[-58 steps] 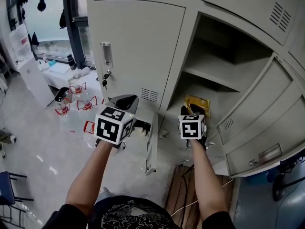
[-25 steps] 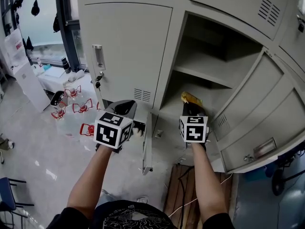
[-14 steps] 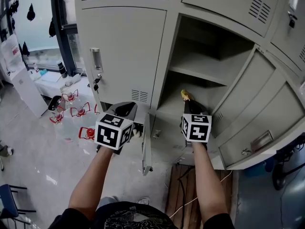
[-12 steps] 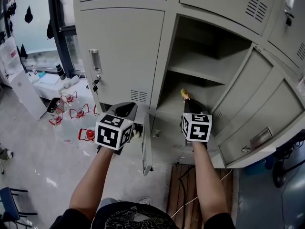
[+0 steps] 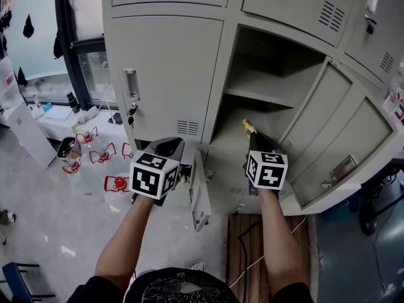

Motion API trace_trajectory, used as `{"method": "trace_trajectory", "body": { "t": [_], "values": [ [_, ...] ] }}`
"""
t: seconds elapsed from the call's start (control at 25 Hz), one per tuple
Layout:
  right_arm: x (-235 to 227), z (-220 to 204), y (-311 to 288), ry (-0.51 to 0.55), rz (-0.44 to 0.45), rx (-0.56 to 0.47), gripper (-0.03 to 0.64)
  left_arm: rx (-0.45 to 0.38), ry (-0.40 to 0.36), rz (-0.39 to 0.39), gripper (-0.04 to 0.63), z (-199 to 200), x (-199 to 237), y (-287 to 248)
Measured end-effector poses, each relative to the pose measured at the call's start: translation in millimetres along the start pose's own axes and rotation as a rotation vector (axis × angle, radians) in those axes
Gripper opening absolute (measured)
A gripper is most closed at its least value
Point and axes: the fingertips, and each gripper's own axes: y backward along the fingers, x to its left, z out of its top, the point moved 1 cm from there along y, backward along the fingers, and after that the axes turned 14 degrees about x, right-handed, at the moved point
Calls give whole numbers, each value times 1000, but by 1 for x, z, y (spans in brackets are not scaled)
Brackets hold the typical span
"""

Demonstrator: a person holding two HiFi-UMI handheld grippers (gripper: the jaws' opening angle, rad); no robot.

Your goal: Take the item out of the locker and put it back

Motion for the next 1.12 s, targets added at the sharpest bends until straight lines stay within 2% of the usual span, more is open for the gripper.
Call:
{"method": "trace_trajectory", "body": {
  "t": [0.36, 1.12],
  "values": [
    [11, -8, 35, -83, -38, -15, 29, 1, -26, -52, 4, -10, 2, 17],
    [53, -26, 129, -162, -140, -64, 29, -14, -82, -157, 5, -30, -4, 56]
  ]
}}
